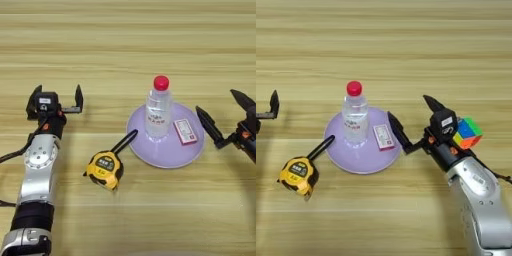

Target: Move the objects on the table

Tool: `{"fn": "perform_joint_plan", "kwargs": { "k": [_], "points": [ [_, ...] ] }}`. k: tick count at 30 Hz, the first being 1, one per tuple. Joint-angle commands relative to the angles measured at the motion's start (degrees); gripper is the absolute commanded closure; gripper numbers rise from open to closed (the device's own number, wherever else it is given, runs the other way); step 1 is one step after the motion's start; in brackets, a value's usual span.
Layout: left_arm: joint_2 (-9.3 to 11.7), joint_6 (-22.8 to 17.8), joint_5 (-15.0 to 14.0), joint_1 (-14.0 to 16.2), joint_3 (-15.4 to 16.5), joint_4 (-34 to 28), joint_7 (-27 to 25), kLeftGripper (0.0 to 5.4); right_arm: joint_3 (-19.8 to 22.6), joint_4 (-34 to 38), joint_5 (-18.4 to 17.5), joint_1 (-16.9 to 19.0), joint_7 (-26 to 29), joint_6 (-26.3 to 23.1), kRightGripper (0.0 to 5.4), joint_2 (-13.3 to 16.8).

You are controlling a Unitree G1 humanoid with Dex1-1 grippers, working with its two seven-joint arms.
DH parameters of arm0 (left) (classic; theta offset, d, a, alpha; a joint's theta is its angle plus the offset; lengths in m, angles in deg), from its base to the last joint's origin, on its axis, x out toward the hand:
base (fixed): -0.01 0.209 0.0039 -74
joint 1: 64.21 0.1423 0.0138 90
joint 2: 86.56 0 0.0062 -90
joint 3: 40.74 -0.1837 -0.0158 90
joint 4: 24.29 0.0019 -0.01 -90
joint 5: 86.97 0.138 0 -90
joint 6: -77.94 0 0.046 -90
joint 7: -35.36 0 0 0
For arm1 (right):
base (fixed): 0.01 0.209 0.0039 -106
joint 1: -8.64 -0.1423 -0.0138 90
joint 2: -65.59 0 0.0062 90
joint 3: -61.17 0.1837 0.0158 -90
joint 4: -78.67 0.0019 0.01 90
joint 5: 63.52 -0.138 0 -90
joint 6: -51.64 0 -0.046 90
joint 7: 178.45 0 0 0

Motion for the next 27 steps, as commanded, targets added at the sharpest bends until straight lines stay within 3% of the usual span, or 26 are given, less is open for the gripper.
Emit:
{"fn": "perform_joint_plan", "kwargs": {
  "k": [1, 9, 20, 27],
  "points": [
    [0.21, -0.01, 0.27, -0.83, 0.15, 0.27, 0.13, 0.02, -6.18, 4.26, 0.15, 3.21, 4.5, -0.11, 0.0, 1.81],
    [0.51, 0.19, 0.09, -1.14, 0.51, 1.32, -0.04, 0.02, -16.63, 5.73, 2.36, 3.07, 4.88, -2.37, 0.0, 0.06],
    [0.84, 0.99, 0.11, -1.74, 0.88, 3.47, -0.36, 0.02, -25.93, -4.89, 8.5, -5.04, 3.22, -1.38, 0.0, -6.14],
    [1.0, 1.22, 0.04, -1.78, 1.14, 3.87, -0.36, 0.02, -28.8, -9.83, 9.56, -8.19, 3.73, -0.6, 0.0, -9.28]
  ]
}}
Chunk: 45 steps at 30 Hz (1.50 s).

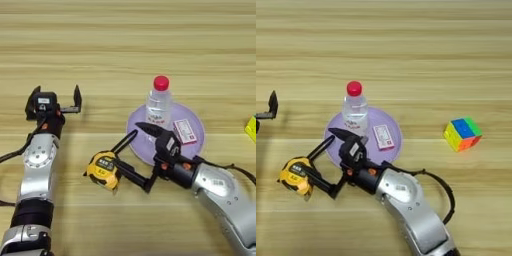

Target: Move the objects on the table

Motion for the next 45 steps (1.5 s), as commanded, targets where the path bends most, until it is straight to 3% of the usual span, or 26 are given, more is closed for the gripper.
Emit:
{"fn": "perform_joint_plan", "kwargs": {
  "k": [1, 14, 31, 45],
  "points": [
    [0.65, 0.36, 0.15, -0.58, 0.35, 0.83, -0.13, 0.02, -1.72, -2.21, 0.68, -1.86, 0.35, 0.2, 0.0, -1.69],
    [0.73, 0.35, 0.14, -0.44, 0.63, 0.7, -0.05, 0.02, -6.55, -11.42, 3.11, -3.99, 2.37, 2.76, 0.0, -4.24],
    [1.04, 0.32, 0.07, -0.29, 1.03, 0.57, -0.2, 0.02, -6.95, -25.24, 7.82, -9.09, 2.68, 7.4, 0.0, -7.52],
    [0.97, 0.18, 0.07, -0.1, 1.07, 0.23, -0.14, 0.02, -6.92, -29.51, 9.55, -9.65, 3.26, 8.16, 0.0, -8.96]
  ]
}}
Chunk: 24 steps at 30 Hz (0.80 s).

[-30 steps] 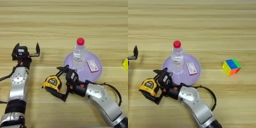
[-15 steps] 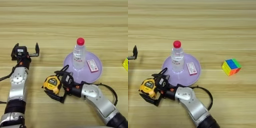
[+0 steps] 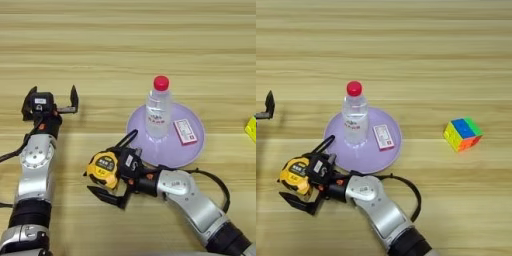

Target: Move the objects on the table

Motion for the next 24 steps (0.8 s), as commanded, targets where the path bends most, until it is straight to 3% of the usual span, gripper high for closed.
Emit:
{"fn": "perform_joint_plan", "kwargs": {
  "k": [1, 13, 19, 24],
  "points": [
    [0.58, -0.24, 0.16, -0.05, 0.12, -0.24, -0.09, 0.0, 0.05, -0.61, 0.51, -0.47, 0.65, 0.11, 0.17, -0.37],
    [0.47, -0.36, 0.1, 0.34, 0.1, -0.73, -0.07, 0.0, 0.25, -0.7, 0.93, -0.01, 0.33, 0.24, 1.25, -0.47],
    [0.47, -0.31, 0.1, 0.45, 0.12, -0.78, -0.08, 0.0, 0.55, -0.58, 0.82, 0.19, -0.08, 0.5, 1.27, -0.6],
    [0.38, -0.46, 0.15, 0.61, 0.09, -1.06, 0.05, 0.0, 1.23, 4.22, -0.33, 1.45, 0.12, -0.78, 1.27, 0.27]
  ]
}}
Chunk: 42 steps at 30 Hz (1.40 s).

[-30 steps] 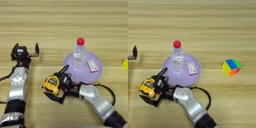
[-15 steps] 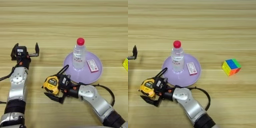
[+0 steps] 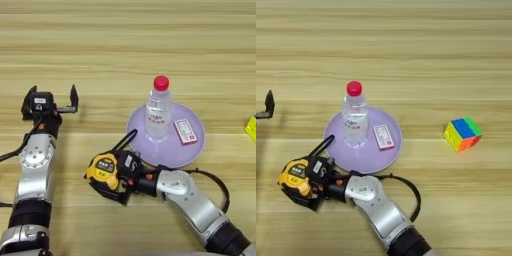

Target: Move the objects on the table

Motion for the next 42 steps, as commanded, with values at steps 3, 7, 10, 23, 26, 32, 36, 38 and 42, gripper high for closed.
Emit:
{"fn": "perform_joint_plan", "kwargs": {
  "k": [3, 7, 10, 23, 26, 32, 36, 38, 42],
  "points": [
    [0.32, -0.45, 0.2, 0.52, 0.02, -0.52, 0.03, 0.0, 1.44, 6.94, -1.02, 1.88, 0.28, -1.59, 1.27, 1.0],
    [0.24, -0.34, 0.22, 0.41, -0.04, -0.21, 0.05, 0.0, 2.31, 12.22, -1.47, 3.21, 0.09, -3.34, 1.27, 2.09],
    [0.21, -0.32, 0.26, 0.39, -0.09, -0.17, 0.05, 0.0, 3.28, 18.64, -2.88, 5.04, 0.34, -5.57, 1.27, 3.62],
    [0.27, -0.29, 0.25, 0.0, 0.02, 0.22, 0.22, 0.0, 15.48, 38.46, -9.75, 13.9, 0.65, -13.19, 1.27, 16.12],
    [0.22, -0.31, 0.28, -0.07, 0.01, 0.2, 0.32, 0.0, 18.6, 38.67, -10.21, 14.2, 0.25, -13.13, 1.27, 18.03],
    [0.2, -0.42, 0.31, -0.01, 0.01, -0.03, 0.43, 0.0, 23.95, 38.77, -10.92, 14.58, -0.03, -12.63, 1.27, 21.26],
    [0.26, -0.39, 0.31, -0.25, 0.02, 0.23, 0.4, 0.0, 27.51, 35.75, -10.94, 12.96, -1.3, -12.11, 1.27, 21.97],
    [0.32, -0.36, 0.28, -0.37, 0.06, 0.41, 0.37, 0.0, 29.04, 33.96, -10.85, 11.69, -2.21, -11.96, 1.27, 21.64],
    [0.44, -0.32, 0.17, -0.49, 0.12, 0.65, 0.2, 0.0, 32.22, 30.04, -11.25, 8.06, -5.52, -12.38, 1.27, 20.19]
  ]
}}
